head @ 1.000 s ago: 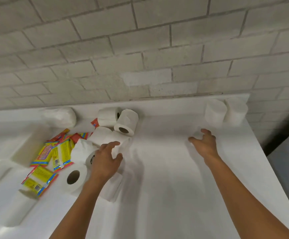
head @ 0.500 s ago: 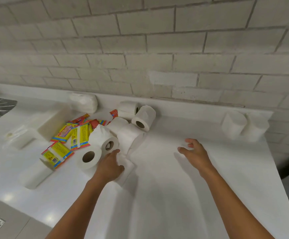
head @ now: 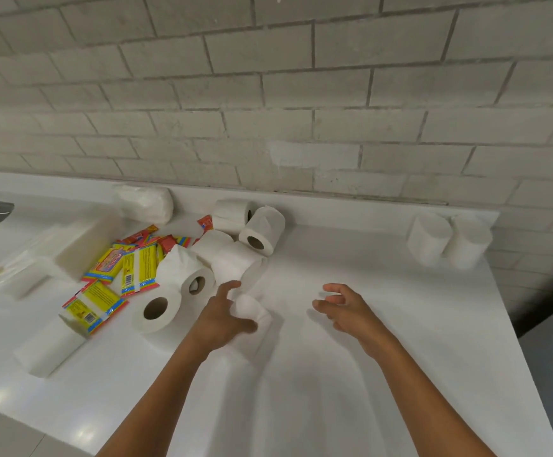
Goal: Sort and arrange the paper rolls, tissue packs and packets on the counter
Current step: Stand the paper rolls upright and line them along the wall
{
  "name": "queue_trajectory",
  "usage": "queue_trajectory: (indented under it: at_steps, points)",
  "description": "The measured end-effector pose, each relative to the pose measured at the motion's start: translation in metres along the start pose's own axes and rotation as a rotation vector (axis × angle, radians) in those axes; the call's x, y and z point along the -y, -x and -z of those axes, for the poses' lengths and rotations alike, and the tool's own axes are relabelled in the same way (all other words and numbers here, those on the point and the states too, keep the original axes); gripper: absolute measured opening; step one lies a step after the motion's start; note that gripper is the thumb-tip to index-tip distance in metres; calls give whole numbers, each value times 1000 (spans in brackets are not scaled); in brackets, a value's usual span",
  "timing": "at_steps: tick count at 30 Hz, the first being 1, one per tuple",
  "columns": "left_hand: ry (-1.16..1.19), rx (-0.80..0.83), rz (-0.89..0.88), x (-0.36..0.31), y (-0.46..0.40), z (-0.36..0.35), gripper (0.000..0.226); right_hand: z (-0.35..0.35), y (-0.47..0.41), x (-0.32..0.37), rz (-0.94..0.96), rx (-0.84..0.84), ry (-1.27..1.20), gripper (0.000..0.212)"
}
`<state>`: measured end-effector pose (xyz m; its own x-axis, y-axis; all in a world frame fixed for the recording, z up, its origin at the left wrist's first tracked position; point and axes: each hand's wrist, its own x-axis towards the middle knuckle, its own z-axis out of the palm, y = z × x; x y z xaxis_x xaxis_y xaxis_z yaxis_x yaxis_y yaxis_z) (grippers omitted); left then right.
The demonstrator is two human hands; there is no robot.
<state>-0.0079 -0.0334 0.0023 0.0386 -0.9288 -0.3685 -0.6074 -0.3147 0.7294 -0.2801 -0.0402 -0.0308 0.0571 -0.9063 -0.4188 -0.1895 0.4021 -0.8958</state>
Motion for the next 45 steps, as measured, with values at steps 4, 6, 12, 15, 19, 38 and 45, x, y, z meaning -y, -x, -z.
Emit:
queue_trajectory:
  at_steps: [4, 6, 12, 15, 19, 38, 45]
  points:
    - [226, 35, -112, -39, 7, -7, 90, 2, 11, 8, 5, 122, -129, 69]
    - [306, 53, -177, -59, 7, -12, 89, 6, 15, 13, 25, 168, -197, 77]
    - [382, 183, -315, -103, 2, -33, 92, 28, 26, 28, 142, 206, -265, 66]
    - [385, 240, -350, -118, -1, -47, 89, 39, 31, 34, 181, 146, -298, 62]
    - [394, 267, -379, -129, -12, -61, 81, 63, 31, 37, 220, 8, -300, 54]
    - [273, 147, -225, -88, -50, -66, 45, 256, -41, 50, 246, -1021, 58, 68]
    - [245, 97, -193, -77, -62, -50, 43, 253, -54, 40, 225, -1078, 122, 70]
